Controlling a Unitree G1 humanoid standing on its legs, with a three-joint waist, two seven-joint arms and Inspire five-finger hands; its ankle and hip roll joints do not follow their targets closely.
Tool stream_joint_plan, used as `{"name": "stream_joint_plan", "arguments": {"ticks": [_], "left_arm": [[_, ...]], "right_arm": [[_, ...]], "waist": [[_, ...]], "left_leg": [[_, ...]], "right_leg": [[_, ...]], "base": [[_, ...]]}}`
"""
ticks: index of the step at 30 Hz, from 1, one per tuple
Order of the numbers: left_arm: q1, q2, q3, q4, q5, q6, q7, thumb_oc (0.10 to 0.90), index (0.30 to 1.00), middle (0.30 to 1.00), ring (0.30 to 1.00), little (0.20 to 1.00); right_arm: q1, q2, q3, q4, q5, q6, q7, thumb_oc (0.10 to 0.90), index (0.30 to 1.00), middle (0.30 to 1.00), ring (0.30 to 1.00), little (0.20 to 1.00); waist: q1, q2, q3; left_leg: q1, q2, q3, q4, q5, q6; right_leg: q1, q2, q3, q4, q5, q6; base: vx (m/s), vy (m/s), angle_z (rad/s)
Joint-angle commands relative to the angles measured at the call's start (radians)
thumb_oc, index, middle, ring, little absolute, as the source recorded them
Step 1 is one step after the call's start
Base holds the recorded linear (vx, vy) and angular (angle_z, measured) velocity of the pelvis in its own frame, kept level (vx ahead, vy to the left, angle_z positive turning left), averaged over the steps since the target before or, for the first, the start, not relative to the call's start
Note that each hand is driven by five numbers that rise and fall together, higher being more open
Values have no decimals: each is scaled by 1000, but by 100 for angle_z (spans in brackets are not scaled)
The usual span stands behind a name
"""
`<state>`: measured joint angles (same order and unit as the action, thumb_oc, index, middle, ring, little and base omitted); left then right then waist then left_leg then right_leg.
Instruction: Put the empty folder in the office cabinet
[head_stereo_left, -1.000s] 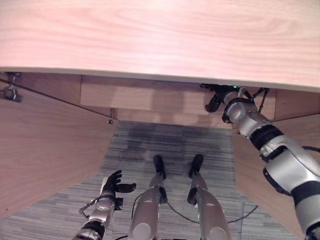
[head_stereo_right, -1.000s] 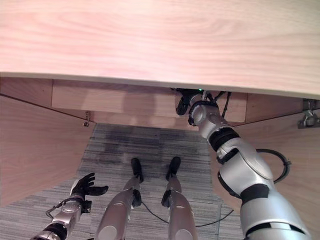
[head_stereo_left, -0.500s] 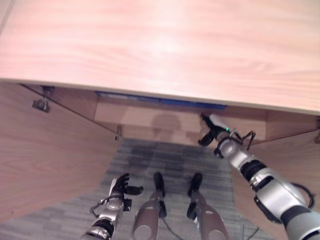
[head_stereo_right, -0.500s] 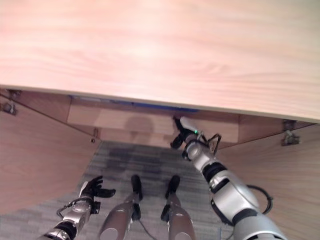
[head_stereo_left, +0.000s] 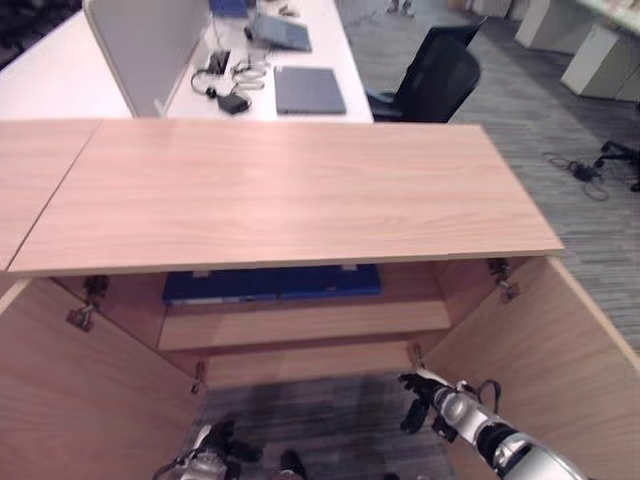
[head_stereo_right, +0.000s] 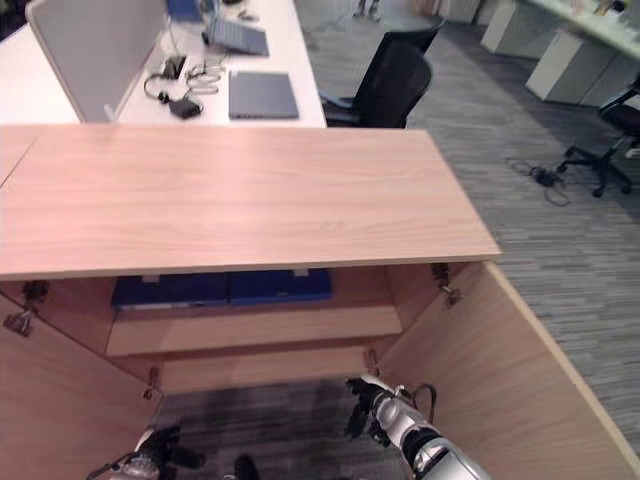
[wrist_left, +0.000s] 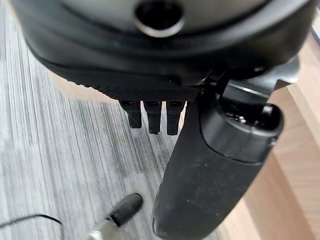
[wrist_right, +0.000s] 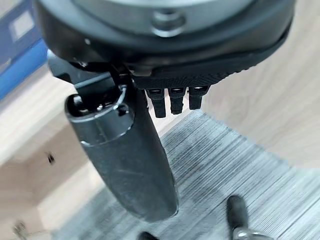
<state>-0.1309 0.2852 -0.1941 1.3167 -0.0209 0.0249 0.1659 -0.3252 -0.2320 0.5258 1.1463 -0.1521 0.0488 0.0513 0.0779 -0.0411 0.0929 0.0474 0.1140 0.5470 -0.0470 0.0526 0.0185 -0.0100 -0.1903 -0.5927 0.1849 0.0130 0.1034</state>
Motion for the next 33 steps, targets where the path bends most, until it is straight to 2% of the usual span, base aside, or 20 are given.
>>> {"name": "stream_joint_plan", "arguments": {"ticks": [1,2,4,5,6,8,9,13,15,18,19,21,26,32,33], "left_arm": [[-61,14,-16,15,73,-7,16,800,900,900,900,900],[-59,15,-17,15,73,-8,16,800,900,900,900,900],[-18,0,8,34,77,-3,8,800,900,900,900,900],[-18,0,8,34,77,-3,8,800,900,900,900,900],[4,-10,26,52,76,-3,4,800,900,900,900,900],[16,-15,27,59,82,-3,3,800,900,900,900,900],[27,-18,30,67,89,-4,2,800,900,900,900,900],[29,-18,15,45,105,-13,17,800,900,900,900,900],[22,-23,5,42,107,-13,22,800,900,900,900,900],[8,-36,-44,28,146,-18,35,800,900,900,900,900],[7,-36,-45,29,146,-18,36,800,900,900,900,900],[2,-40,-59,29,153,-16,36,800,900,900,900,900],[9,-40,-39,47,131,-9,30,800,900,900,900,900],[13,-40,-23,68,122,-2,27,800,900,900,900,900],[14,-38,-22,72,119,0,25,800,900,900,900,900]], "right_arm": [[-42,25,-58,33,162,-15,-35,800,900,900,900,900],[-39,26,-58,32,163,-15,-36,800,900,900,900,900],[66,32,-126,11,282,-34,-34,800,900,900,900,900],[66,31,-126,10,282,-34,-34,800,900,900,900,900],[127,35,-173,-2,366,-50,-29,800,900,900,900,900],[156,29,-199,-4,405,-58,-33,800,900,900,900,900],[208,19,-251,4,454,-71,-42,800,900,900,900,900],[269,-2,-327,77,496,-80,-67,800,900,900,900,900],[278,-6,-342,96,502,-82,-74,800,900,900,900,900],[300,-28,-422,183,547,-79,-100,800,900,900,900,900],[300,-29,-423,184,548,-79,-99,800,900,900,900,900],[311,-51,-479,216,591,-81,-110,800,900,900,900,900],[317,-114,-557,257,621,-85,-139,800,900,900,900,900],[305,-176,-598,204,637,-110,-163,800,900,900,900,900],[285,-213,-604,156,623,-125,-186,800,900,900,900,900]], "waist": [[16,-53,-25],[20,-54,-27],[-10,-64,-55],[-9,-64,-55],[-41,-67,-65],[-53,-67,-70],[-87,-69,-78],[-129,-67,-85],[-138,-66,-87],[-174,-60,-88],[-173,-60,-88],[-197,-56,-83],[-213,-52,-68],[-220,-42,-63],[-217,-38,-62]], "left_leg": [[-27,-82,-31,32,-83,-5],[-27,-80,-28,32,-83,-6],[-13,-41,22,27,-58,-28],[-13,-41,23,26,-57,-29],[-3,-21,46,19,-39,-41],[1,-10,58,13,-24,-49],[1,13,78,9,-2,-62],[-7,56,103,19,31,-85],[-9,66,110,24,32,-90],[-11,105,130,54,32,-101],[-12,106,130,56,31,-102],[-18,139,144,92,29,-111],[-30,187,155,159,20,-122],[-30,204,152,161,37,-134],[-31,209,150,159,52,-143]], "right_leg": [[62,-15,96,-12,-1,76],[61,-13,99,-15,0,74],[65,34,150,-84,-33,54],[65,35,151,-85,-32,54],[70,63,184,-118,-43,47],[69,76,200,-131,-44,42],[68,99,230,-150,-48,37],[68,136,268,-180,-59,27],[67,144,277,-188,-61,24],[68,164,304,-197,-73,16],[68,165,305,-197,-73,15],[65,176,321,-199,-81,6],[71,193,337,-195,-96,-10],[78,199,342,-199,-104,-18],[81,202,339,-199,-107,-21]], "base": [[-50,-75,-93],[-72,-127,-80],[-41,-130,-87],[-5,-111,-99],[-11,-70,-87],[-51,-113,-67],[-77,-161,-60],[-60,-142,-70],[-34,-104,-7],[-26,-126,-21],[-26,-97,-13],[-43,-148,-20],[-22,-114,-24],[-17,-54,-15],[-22,-54,3]]}}
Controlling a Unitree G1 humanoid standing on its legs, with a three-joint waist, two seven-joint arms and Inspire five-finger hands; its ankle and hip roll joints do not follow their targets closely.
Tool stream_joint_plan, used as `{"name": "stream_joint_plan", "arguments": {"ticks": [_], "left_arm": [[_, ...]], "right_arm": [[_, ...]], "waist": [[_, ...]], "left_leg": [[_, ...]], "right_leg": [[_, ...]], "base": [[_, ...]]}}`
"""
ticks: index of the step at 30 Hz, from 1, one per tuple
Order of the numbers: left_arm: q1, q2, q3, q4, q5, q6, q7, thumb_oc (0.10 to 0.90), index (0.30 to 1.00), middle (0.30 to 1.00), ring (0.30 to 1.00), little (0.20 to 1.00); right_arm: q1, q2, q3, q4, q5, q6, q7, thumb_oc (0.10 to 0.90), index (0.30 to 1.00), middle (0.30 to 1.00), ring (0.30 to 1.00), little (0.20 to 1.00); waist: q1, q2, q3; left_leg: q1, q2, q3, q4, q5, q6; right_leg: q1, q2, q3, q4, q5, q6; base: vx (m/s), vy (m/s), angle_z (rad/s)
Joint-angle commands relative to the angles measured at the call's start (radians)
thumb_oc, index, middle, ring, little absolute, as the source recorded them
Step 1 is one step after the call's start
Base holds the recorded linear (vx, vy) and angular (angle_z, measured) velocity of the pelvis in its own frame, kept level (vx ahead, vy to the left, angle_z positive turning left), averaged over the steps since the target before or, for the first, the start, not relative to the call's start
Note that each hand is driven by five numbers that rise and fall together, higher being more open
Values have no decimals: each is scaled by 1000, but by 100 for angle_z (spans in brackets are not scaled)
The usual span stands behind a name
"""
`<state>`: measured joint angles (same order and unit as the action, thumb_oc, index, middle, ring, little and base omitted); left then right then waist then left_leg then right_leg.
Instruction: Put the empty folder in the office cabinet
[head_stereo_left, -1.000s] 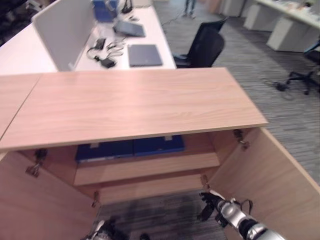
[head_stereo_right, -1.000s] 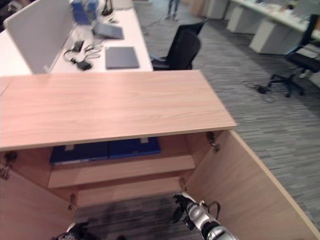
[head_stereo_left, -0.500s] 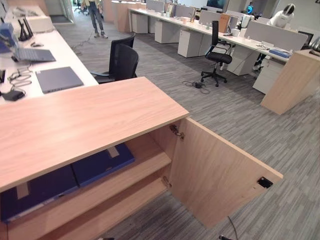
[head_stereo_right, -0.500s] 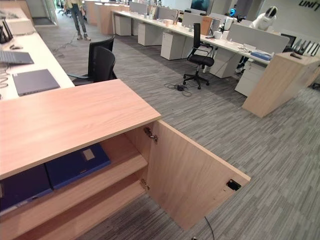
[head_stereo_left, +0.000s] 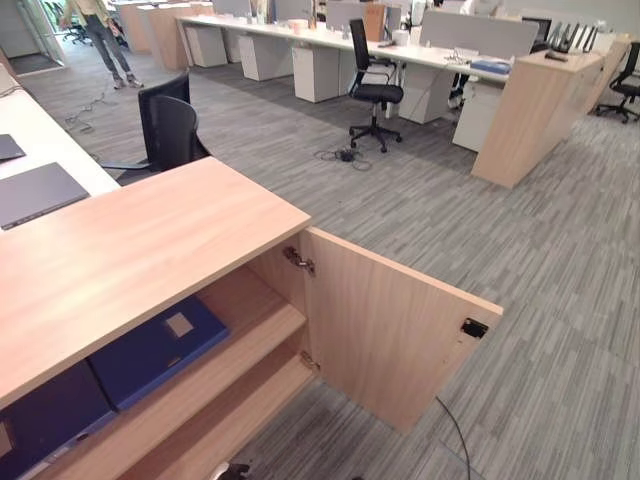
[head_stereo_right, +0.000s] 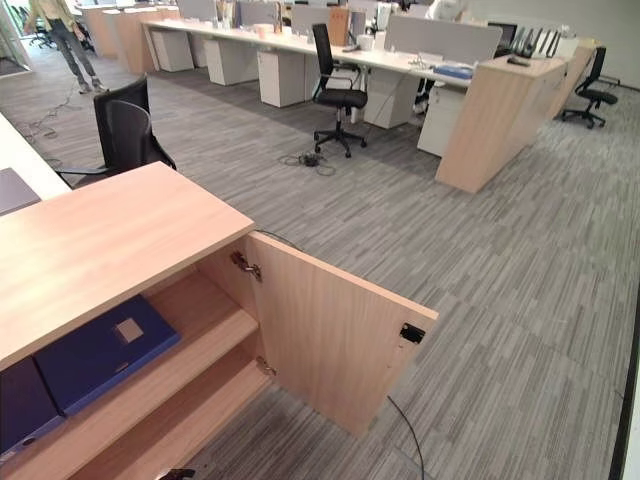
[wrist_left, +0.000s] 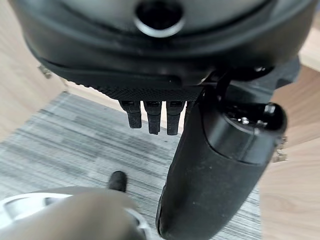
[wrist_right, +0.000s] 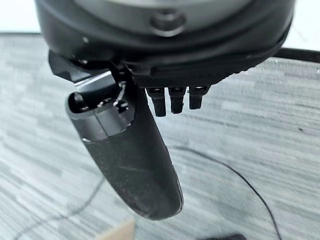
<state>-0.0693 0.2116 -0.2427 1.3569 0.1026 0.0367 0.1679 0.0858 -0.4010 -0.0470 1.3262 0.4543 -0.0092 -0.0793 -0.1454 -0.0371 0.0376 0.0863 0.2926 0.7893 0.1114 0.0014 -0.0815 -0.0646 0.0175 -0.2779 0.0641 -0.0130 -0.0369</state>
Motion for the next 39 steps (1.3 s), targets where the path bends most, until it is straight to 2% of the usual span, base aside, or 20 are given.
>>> {"name": "stream_joint_plan", "arguments": {"ticks": [1,2,3,5,6,9,13,18,20,21,25,27,30,31,32,33,34,36,37,39], "left_arm": [[-50,35,22,24,-4,-12,23,800,900,900,900,900],[-50,34,22,23,-4,-11,23,800,900,900,900,900],[-55,34,16,11,2,-9,24,800,900,900,900,900],[-55,32,16,10,3,-9,24,800,900,900,900,900],[-67,35,-3,-16,12,-11,23,800,900,900,900,900],[-74,38,-17,-30,15,-11,22,800,900,900,900,900],[-79,35,-28,-55,21,-15,25,800,900,900,900,900],[-59,37,-15,-80,43,-27,29,800,900,900,900,900],[-55,39,-6,-85,44,-28,31,800,900,900,900,900],[-47,46,4,-88,44,-31,32,800,900,900,900,900],[-45,55,17,-91,51,-39,45,800,900,900,900,900],[-46,55,23,-95,50,-38,46,800,900,900,900,900],[-54,61,30,-119,51,-39,57,800,900,900,900,900],[-74,62,21,-144,52,-39,70,800,900,900,900,900],[-73,61,23,-145,52,-38,70,800,900,900,900,900],[-96,59,18,-164,41,-40,85,800,900,900,900,900],[-96,59,19,-164,40,-39,86,800,900,900,900,900],[-116,53,13,-179,25,-45,103,800,900,900,900,900],[-119,51,6,-192,18,-44,110,800,900,900,900,900],[-116,39,-4,-203,22,-49,123,800,900,900,900,900]], "right_arm": [[-147,-80,-22,-91,-23,-81,-84,800,900,900,900,900],[-146,-80,-23,-95,-25,-78,-87,800,900,900,900,900],[-164,-118,-10,-178,-75,-89,-117,800,900,900,900,900],[-162,-118,-11,-182,-77,-86,-119,800,900,900,900,900],[-210,-179,28,-296,-171,-90,-149,800,900,900,900,900],[-245,-207,66,-359,-229,-91,-155,800,900,900,900,900],[-346,-249,187,-492,-412,-86,-161,800,900,900,900,900],[-399,-323,318,-638,-680,-77,-133,800,900,900,900,900],[-417,-340,345,-661,-725,-77,-129,800,900,900,900,900],[-439,-372,401,-706,-811,-85,-106,800,900,900,900,900],[-476,-410,518,-827,-943,-113,-63,800,900,900,900,900],[-475,-410,536,-852,-956,-118,-50,800,900,900,900,900],[-475,-424,598,-955,-1005,-148,-10,800,900,900,900,900],[-477,-422,639,-996,-1020,-162,9,800,900,900,900,900],[-479,-422,642,-996,-1019,-162,10,800,900,900,900,900],[-476,-405,680,-1027,-1030,-168,36,800,900,900,900,900],[-478,-404,681,-1027,-1030,-167,37,800,900,900,900,900],[-476,-370,709,-1030,-1018,-162,47,800,900,900,900,900],[-481,-341,721,-1019,-1012,-158,49,800,900,900,900,900],[-510,-249,762,-1018,-988,-150,53,800,900,900,900,900]], "waist": [[11,-37,-4],[10,-36,-3],[18,-33,0],[17,-31,1],[38,-25,9],[55,-23,13],[92,-18,28],[123,-14,58],[130,-13,67],[148,-25,82],[162,-51,103],[155,-51,101],[147,-53,94],[145,-50,92],[140,-49,92],[140,-45,90],[136,-45,90],[138,-36,94],[139,-33,99],[156,-31,109]], "left_leg": [[-73,33,-100,1,119,-50],[-73,33,-102,1,121,-51],[-78,35,-109,-2,131,-55],[-78,35,-110,-2,132,-56],[-90,33,-130,-11,149,-62],[-96,30,-144,-17,162,-66],[-108,26,-167,-25,170,-67],[-130,37,-192,1,191,-83],[-147,47,-211,32,203,-96],[-161,55,-241,94,185,-95],[-170,75,-324,228,100,-75],[-164,80,-340,239,89,-72],[-98,93,-343,229,82,-81],[-45,105,-327,199,91,-97],[-42,102,-330,191,95,-98],[-5,113,-316,151,111,-119],[-4,111,-319,144,115,-120],[19,105,-304,87,127,-142],[6,92,-307,68,120,-143],[-20,51,-295,30,46,-134]], "right_leg": [[140,-2,19,-82,-84,115],[141,-1,18,-83,-83,114],[146,0,14,-87,-84,113],[147,1,13,-88,-84,112],[152,4,0,-92,-86,109],[156,5,-8,-95,-88,108],[163,4,-38,-96,-94,104],[167,3,-59,-93,-100,97],[167,4,-60,-92,-100,93],[156,-5,-62,-90,-92,86],[108,-40,-95,-71,-81,86],[96,-44,-111,-68,-83,88],[51,-65,-177,-67,-75,101],[23,-85,-232,-69,-60,112],[25,-86,-236,-70,-60,114],[6,-106,-287,-73,-45,123],[8,-106,-291,-74,-45,124],[-10,-129,-342,-72,-30,133],[-10,-142,-366,-71,-19,138],[-12,-177,-388,-82,14,151]], "base": [[-22,-57,3],[-28,-40,3],[0,0,0],[-22,-13,11],[-31,-14,13],[-19,-13,14],[-15,-14,24],[-10,-2,29],[-24,-9,-1],[-63,-15,0],[-78,27,-7],[-39,41,-3],[-68,112,31],[-73,137,43],[-100,220,54],[-45,118,65],[-78,192,83],[-81,176,108],[-113,257,143],[-61,243,140]]}}
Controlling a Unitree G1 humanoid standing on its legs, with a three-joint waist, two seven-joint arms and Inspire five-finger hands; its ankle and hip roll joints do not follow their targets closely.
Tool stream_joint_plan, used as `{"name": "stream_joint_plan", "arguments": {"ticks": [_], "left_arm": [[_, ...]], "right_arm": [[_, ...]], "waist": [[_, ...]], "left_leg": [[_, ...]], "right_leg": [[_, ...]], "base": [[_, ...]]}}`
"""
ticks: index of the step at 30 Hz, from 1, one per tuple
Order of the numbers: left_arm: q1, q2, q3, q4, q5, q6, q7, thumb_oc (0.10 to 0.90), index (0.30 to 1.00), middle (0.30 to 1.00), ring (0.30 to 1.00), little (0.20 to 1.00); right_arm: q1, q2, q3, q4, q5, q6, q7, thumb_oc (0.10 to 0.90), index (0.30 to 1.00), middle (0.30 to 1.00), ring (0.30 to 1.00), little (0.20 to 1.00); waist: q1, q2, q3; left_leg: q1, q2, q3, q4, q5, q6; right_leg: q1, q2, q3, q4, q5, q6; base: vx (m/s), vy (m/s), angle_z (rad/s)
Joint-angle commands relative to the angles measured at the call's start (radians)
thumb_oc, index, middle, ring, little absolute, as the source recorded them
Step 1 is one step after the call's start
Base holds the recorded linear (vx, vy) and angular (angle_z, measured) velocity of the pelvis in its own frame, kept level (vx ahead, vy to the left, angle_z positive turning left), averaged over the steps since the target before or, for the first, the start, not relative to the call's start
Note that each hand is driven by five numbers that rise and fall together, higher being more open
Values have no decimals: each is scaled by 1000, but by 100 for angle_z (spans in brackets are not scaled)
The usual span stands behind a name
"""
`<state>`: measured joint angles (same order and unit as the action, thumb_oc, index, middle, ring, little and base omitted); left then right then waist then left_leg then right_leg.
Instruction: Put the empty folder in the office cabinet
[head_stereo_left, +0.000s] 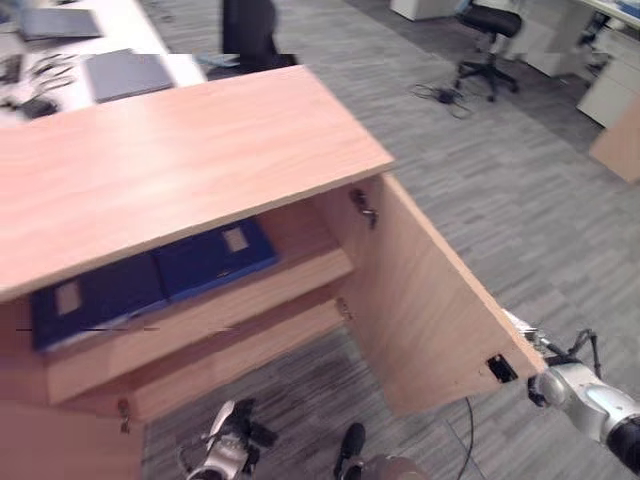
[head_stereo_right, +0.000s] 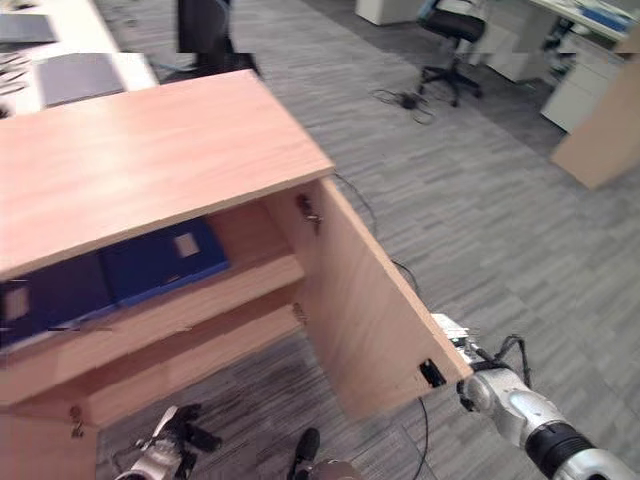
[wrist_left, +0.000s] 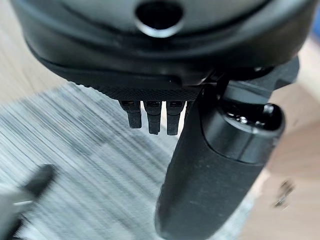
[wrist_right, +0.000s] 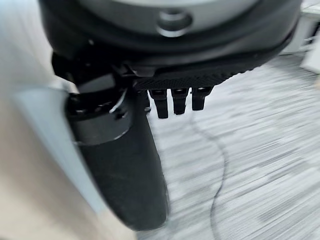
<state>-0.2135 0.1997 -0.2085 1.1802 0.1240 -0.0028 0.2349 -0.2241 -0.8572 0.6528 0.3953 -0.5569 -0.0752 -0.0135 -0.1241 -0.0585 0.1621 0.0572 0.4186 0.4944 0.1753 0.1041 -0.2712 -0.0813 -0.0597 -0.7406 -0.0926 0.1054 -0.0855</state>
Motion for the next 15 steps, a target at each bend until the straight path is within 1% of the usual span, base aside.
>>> {"name": "stream_joint_plan", "arguments": {"ticks": [1,2,3,4,6,7,8,9,10,12,13,15], "left_arm": [[29,53,-38,-27,0,-9,57,800,900,900,900,900],[32,50,-37,-22,-4,-8,61,800,900,900,900,900],[38,41,-32,-14,-9,-8,65,800,900,900,900,900],[37,43,-31,-13,-10,-8,66,800,900,900,900,900],[48,52,-12,-6,-16,-5,72,800,900,900,900,900],[56,57,12,10,-23,-2,83,800,900,900,900,900],[62,59,26,17,-29,-2,85,800,900,900,900,900],[66,59,33,17,-34,-3,86,800,900,900,900,900],[67,62,35,16,-35,-3,86,800,900,900,900,900],[73,68,64,9,-63,-6,91,800,900,900,900,900],[73,77,89,-1,-93,-9,99,800,900,900,900,900],[72,83,113,-11,-120,-9,108,800,900,900,900,900]], "right_arm": [[-204,212,65,-81,23,-84,-14,800,900,900,900,900],[-218,252,79,-58,30,-76,-19,800,900,900,900,900],[-238,324,106,-33,33,-66,-25,800,900,900,900,900],[-243,330,108,-26,33,-66,-28,800,900,900,900,900],[-270,376,129,-11,44,-59,-29,800,900,900,900,900],[-283,424,146,6,49,-53,-29,800,900,900,900,900],[-288,447,153,17,46,-49,-30,800,900,900,900,900],[-288,467,160,19,47,-46,-27,800,900,900,900,900],[-291,473,161,23,46,-46,-28,800,900,900,900,900],[-292,496,171,32,45,-39,-23,800,900,900,900,900],[-298,530,178,51,52,-33,-22,800,900,900,900,900],[-301,551,182,55,63,-29,-20,800,900,900,900,900]], "waist": [[132,-12,-16],[144,-13,-10],[174,-13,2],[172,-17,3],[196,-24,19],[226,-29,35],[240,-31,44],[248,-34,50],[243,-38,50],[262,-40,63],[275,-48,76],[292,-53,91]], "left_leg": [[9,-78,0,-32,-61,60],[-1,-97,-6,-33,-87,67],[-24,-127,-16,-25,-119,82],[-26,-130,-18,-21,-124,86],[-56,-162,-33,1,-155,106],[-82,-189,-44,29,-182,122],[-95,-202,-51,44,-199,131],[-107,-214,-60,52,-211,142],[-112,-217,-63,58,-215,146],[-127,-233,-70,68,-233,157],[-154,-246,-84,94,-245,169],[-178,-252,-94,117,-251,175]], "right_leg": [[4,-103,75,74,-102,202],[3,-119,73,71,-87,211],[2,-148,64,69,-63,223],[1,-152,63,70,-60,226],[-2,-184,58,71,-33,242],[0,-221,44,67,-6,258],[2,-241,36,66,7,268],[5,-255,33,64,15,272],[5,-259,30,64,18,275],[3,-283,19,60,39,289],[2,-302,12,51,63,304],[-4,-315,9,39,80,315]], "base": [[-11,197,87],[-31,260,59],[-33,261,42],[-52,246,30],[-70,229,53],[-81,312,96],[-83,297,99],[-42,165,52],[-45,130,46],[-59,200,55],[-73,224,47],[-77,155,23]]}}
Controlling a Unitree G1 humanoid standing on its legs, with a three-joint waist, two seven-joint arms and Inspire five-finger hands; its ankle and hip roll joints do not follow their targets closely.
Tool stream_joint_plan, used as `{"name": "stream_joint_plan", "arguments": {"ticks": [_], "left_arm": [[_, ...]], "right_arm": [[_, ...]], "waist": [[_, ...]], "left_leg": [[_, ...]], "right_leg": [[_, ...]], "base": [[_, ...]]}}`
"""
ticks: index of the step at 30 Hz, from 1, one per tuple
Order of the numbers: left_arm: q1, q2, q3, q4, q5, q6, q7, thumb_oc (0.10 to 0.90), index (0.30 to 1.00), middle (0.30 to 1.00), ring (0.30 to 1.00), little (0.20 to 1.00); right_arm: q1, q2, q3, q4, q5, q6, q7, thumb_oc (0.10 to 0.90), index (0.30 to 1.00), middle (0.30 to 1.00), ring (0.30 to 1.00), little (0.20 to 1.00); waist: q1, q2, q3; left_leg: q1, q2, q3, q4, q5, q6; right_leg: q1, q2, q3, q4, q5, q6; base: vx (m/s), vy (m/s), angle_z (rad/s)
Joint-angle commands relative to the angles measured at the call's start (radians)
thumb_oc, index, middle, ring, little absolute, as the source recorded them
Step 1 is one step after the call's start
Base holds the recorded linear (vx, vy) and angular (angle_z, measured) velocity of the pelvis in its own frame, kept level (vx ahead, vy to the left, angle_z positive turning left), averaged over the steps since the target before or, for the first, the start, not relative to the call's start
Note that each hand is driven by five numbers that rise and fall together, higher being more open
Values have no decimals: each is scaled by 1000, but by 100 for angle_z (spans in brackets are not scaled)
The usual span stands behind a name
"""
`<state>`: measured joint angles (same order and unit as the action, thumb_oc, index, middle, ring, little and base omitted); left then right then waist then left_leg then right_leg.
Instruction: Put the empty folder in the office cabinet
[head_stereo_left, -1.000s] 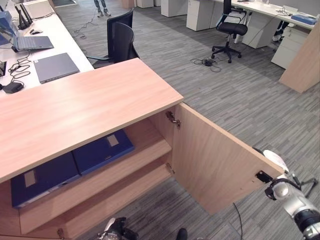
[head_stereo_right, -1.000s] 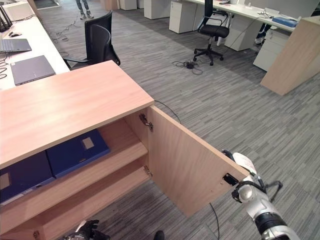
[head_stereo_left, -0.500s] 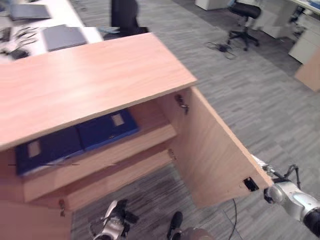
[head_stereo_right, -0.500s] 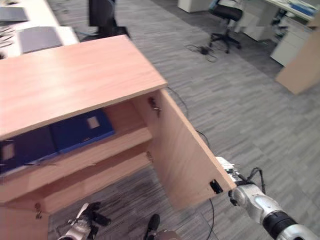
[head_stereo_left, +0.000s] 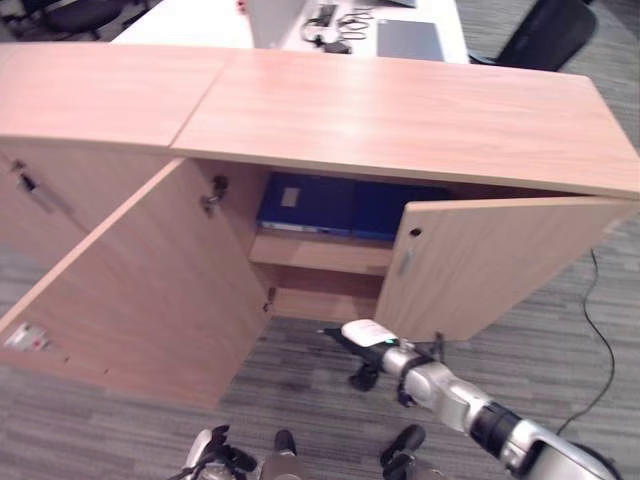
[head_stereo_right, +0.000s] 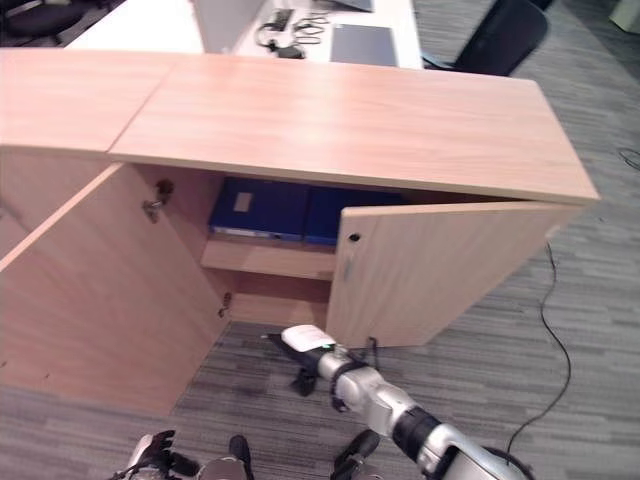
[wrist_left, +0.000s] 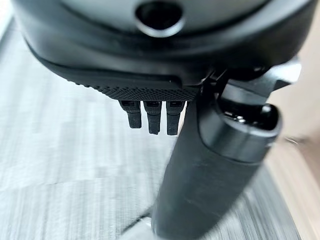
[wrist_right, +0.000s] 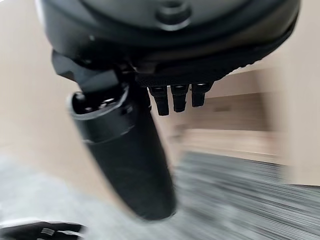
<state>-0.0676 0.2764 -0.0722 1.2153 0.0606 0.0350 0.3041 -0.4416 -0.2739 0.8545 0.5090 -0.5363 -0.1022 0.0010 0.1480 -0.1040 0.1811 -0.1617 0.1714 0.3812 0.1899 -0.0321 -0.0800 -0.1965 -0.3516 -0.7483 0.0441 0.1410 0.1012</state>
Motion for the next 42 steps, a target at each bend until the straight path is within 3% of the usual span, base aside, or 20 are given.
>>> {"name": "stream_joint_plan", "arguments": {"ticks": [1,6,7,8,10,11,14,16,17,23,27,31,34,38,40,41,42], "left_arm": [[-74,9,-13,-52,-68,-46,43,800,900,900,900,900],[-66,20,-9,-82,-56,-45,48,800,900,900,900,900],[-73,24,-15,-81,-52,-44,52,800,900,900,900,900],[-81,28,-21,-75,-52,-46,54,800,900,900,900,900],[-86,22,-37,-71,-47,-49,59,800,900,900,900,900],[-87,22,-38,-71,-47,-49,59,800,900,900,900,900],[-107,8,-83,-70,-37,-65,53,800,900,900,900,900],[-104,3,-83,-67,-42,-68,53,800,900,900,900,900],[-97,-4,-84,-51,-39,-72,52,800,900,900,900,900],[-79,-18,-61,-25,-78,-89,53,800,900,900,900,900],[-33,-60,-33,12,-162,-100,14,800,900,900,900,900],[-14,-76,-28,25,-186,-103,-13,800,900,900,900,900],[13,-72,18,-26,-315,-125,-38,800,900,900,900,900],[36,-39,40,-162,-339,-131,-31,800,900,900,900,900],[40,-7,47,-258,-328,-130,-37,800,900,900,900,900],[19,27,74,-257,-309,-123,-33,800,900,900,900,900],[10,42,85,-258,-303,-120,-38,800,900,900,900,900]], "right_arm": [[-87,-22,-19,-55,44,2,-33,800,900,900,900,900],[-93,14,-15,-32,42,16,-37,800,900,900,900,900],[-85,13,-22,-27,49,23,-35,800,900,900,900,900],[-70,10,-41,-39,66,28,-25,800,900,900,900,900],[-48,5,-55,-43,95,35,-29,800,900,900,900,900],[-48,4,-55,-44,96,35,-28,800,900,900,900,900],[28,-9,-100,22,171,40,-51,800,900,900,900,900],[46,-11,-103,46,177,40,-53,800,900,900,900,900],[88,-15,-121,106,190,36,-68,800,900,900,900,900],[197,19,-200,348,258,31,-112,800,900,900,900,900],[312,30,-368,484,416,33,-150,800,900,900,900,900],[361,33,-423,545,468,35,-155,800,900,900,900,900],[392,21,-497,664,523,49,-152,800,900,900,900,900],[411,-5,-537,684,523,59,-151,800,900,900,900,900],[417,-24,-570,695,528,68,-153,800,900,900,900,900],[424,-38,-610,714,549,75,-154,800,900,900,900,900],[430,-39,-627,728,560,77,-156,800,900,900,900,900]], "waist": [[27,-11,79],[43,-30,102],[34,-27,107],[-6,-12,109],[-28,-8,117],[-26,-11,117],[-62,2,108],[-69,7,101],[-78,13,96],[-75,19,56],[-98,32,28],[-106,37,19],[-102,43,28],[-96,46,46],[-93,49,54],[-103,48,54],[-106,47,49]], "left_leg": [[31,-7,16,111,-122,-13],[-4,-20,10,109,-134,7],[-7,-22,-7,93,-131,10],[1,-37,-57,52,-125,22],[12,-65,-65,15,-96,46],[15,-68,-62,9,-93,46],[16,-118,-122,-46,-52,71],[18,-127,-131,-62,-42,75],[32,-143,-156,-84,-29,79],[31,-151,-194,-109,-3,70],[39,-137,-213,-127,28,55],[36,-126,-230,-134,45,46],[19,-95,-259,-119,73,27],[-14,-74,-281,-71,88,9],[-36,-51,-254,-27,107,-2],[-27,-11,-158,0,108,-2],[-16,2,-130,1,102,1]], "right_leg": [[110,-30,13,-104,54,133],[91,-50,12,-120,76,149],[83,-46,51,-118,71,151],[51,-21,224,-95,47,152],[25,6,358,-66,19,134],[21,3,362,-62,17,134],[44,93,498,32,-82,103],[38,118,528,63,-105,94],[43,174,573,99,-152,77],[79,227,560,70,-185,49],[109,261,562,32,-194,27],[120,279,557,20,-204,13],[130,304,536,24,-225,-13],[146,316,512,23,-241,-29],[156,317,486,19,-246,-37],[172,308,459,13,-248,-39],[177,305,453,11,-246,-40]], "base": [[-81,123,17],[-89,69,16],[-7,55,18],[1,100,37],[-52,114,94],[-82,72,93],[-67,65,30],[-21,18,58],[-13,-20,69],[-15,-111,45],[-15,-111,13],[-20,-130,12],[-64,-188,23],[-80,-138,33],[-99,-97,70],[-98,-65,85],[-74,-37,86]]}}
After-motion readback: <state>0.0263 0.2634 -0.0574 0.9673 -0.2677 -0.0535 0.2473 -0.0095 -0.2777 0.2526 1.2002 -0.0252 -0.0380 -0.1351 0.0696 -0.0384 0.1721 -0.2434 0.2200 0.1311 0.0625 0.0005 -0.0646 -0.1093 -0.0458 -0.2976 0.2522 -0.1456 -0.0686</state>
